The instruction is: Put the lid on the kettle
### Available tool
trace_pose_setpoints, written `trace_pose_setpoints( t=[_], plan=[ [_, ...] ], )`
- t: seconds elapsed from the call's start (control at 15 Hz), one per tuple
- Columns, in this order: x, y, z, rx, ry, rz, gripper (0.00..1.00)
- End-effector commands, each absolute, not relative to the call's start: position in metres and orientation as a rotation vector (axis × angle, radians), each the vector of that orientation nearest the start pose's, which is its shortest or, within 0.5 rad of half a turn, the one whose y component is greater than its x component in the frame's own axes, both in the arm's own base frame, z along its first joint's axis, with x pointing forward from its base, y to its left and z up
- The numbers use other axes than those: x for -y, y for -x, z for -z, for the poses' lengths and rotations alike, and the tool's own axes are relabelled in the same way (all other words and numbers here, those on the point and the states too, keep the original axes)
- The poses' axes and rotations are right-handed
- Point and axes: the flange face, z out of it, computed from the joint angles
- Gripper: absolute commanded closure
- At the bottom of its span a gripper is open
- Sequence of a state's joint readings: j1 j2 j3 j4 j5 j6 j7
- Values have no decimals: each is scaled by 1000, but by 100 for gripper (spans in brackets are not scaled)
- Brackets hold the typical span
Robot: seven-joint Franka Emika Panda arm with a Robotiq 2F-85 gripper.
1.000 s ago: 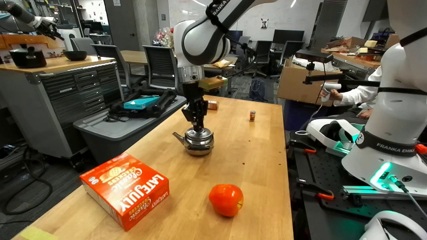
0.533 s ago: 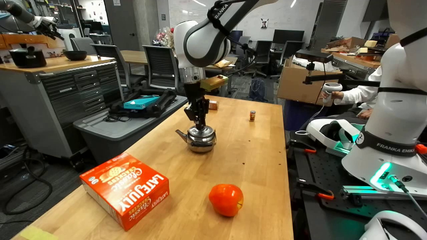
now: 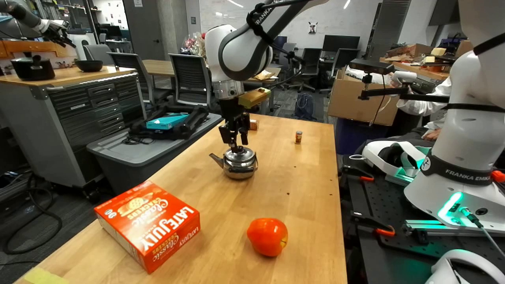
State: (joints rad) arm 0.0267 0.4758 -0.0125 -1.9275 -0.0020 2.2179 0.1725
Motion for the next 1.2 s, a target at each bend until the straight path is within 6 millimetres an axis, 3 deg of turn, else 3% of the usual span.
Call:
trace_pose_setpoints(
  t=[0.0, 0.27, 0.53, 0.8, 1.13],
  plan=[
    [-33, -589, -268, -159, 3145, -245, 1],
    [-62, -569, -315, -40, 3159, -162, 0],
    [-75, -548, -364, 38, 3192, -79, 1],
    [-68, -524, -394, 53, 3210, -11, 0],
    [-55, -485, -411, 73, 3235, -61, 0]
  ],
)
